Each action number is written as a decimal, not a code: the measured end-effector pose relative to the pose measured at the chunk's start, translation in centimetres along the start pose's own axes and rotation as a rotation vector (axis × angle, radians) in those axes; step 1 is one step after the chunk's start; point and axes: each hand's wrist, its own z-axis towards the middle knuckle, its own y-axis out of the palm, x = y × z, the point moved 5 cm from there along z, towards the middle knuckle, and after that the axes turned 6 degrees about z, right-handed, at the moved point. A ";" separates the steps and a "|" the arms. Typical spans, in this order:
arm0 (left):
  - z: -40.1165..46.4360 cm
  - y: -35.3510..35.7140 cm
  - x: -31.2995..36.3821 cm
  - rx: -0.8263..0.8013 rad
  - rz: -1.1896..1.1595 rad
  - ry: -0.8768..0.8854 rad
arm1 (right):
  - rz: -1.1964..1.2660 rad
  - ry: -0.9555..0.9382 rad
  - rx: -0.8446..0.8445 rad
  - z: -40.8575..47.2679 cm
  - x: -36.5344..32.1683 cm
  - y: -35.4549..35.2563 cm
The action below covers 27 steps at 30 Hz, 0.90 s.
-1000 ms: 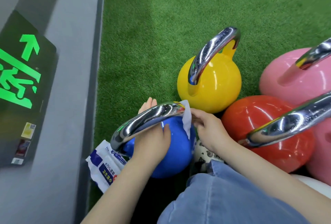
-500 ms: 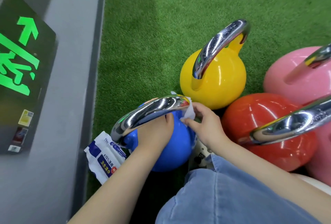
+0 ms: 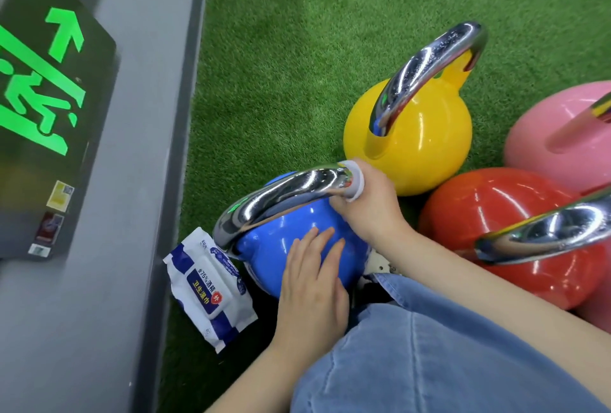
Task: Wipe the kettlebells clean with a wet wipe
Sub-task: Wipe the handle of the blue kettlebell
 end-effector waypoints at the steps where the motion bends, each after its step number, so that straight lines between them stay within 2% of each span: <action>1: 0.1 -0.1 -0.1 0.002 -0.017 -0.012 | -0.026 -0.045 -0.055 0.2 -1.1 -0.1; 5: 0.4 -0.7 0.1 0.005 -0.123 -0.048 | -0.177 -0.235 -0.261 0.1 -3.7 -0.3; 10: 0.7 -1.7 0.3 0.071 -0.257 -0.064 | 0.016 0.008 -0.211 -0.3 0.1 -0.2; 13: 0.8 -1.4 1.0 0.033 -0.271 -0.003 | 0.111 0.094 -0.189 -1.4 1.5 -0.2; 16: 0.7 -0.9 1.6 0.012 -0.255 0.060 | 0.125 0.182 -0.262 -2.9 2.8 -0.7; 19: 1.0 -1.2 2.2 0.039 -0.198 0.108 | 0.291 0.252 -0.356 -3.6 3.7 -0.3; 23: 1.3 -1.9 2.8 0.102 -0.199 0.179 | 0.356 0.505 -0.351 -4.0 4.6 1.0; 25: 1.4 -1.7 2.8 0.091 -0.192 0.162 | 0.344 0.547 -0.302 -4.0 3.8 0.7; 27: 1.6 -1.0 2.4 -0.008 -0.094 0.078 | 0.350 0.528 -0.314 -4.5 3.6 0.1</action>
